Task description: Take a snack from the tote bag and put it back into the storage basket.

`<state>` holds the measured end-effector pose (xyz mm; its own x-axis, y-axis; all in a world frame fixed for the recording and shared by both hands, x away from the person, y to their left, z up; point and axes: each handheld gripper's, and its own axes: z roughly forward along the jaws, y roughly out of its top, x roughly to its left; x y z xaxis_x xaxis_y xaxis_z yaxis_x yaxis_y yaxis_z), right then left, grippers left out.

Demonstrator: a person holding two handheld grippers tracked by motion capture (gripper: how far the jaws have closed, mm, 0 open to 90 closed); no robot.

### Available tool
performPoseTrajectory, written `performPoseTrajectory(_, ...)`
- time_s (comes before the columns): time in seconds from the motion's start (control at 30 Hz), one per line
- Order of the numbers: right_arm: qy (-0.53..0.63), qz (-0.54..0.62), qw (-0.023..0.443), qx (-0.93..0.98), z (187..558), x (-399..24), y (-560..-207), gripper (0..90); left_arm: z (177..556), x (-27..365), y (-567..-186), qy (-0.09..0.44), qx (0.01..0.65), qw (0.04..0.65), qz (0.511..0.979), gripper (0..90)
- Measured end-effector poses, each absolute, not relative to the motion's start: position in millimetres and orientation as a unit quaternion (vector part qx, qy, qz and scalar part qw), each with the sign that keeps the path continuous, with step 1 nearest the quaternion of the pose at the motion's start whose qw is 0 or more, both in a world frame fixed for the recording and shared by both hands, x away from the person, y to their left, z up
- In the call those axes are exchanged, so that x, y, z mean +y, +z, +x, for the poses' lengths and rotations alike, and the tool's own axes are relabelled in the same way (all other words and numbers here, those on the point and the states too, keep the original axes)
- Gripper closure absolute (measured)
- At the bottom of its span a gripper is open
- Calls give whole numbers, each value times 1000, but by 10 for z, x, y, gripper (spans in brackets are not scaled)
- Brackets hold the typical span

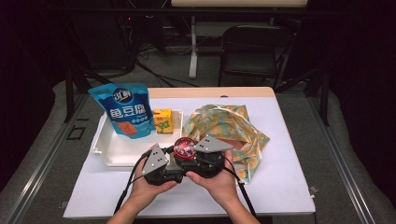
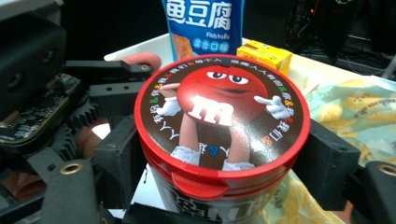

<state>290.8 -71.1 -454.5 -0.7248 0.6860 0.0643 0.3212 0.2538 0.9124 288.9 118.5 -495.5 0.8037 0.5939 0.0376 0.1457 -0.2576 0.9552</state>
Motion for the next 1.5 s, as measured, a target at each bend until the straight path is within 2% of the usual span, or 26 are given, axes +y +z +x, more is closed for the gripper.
performPoseTrajectory(0.13, 528, 328, 177, 763, 2903, -735, -4521, 185, 2915, 1227, -4952, 199, 250, 560, 764, 260)
performPoseTrajectory(0.23, 542, 332, 168, 754, 2903, -778, -4489, 179, 2943, 1266, -4977, 198, 256, 556, 766, 260)
performPoseTrajectory(0.67, 556, 342, 182, 736, 2893, -998, -4406, 179, 3094, 1532, -5025, 205, 298, 557, 748, 261)
performPoseTrajectory(1.2, 536, 380, 203, 726, 2875, -1402, -4604, 195, 3263, 1882, -5180, 219, 351, 554, 722, 260)
performPoseTrajectory(1.5, 521, 402, 206, 724, 2859, -1660, -4714, 200, 3385, 1997, -5364, 195, 381, 540, 725, 260)
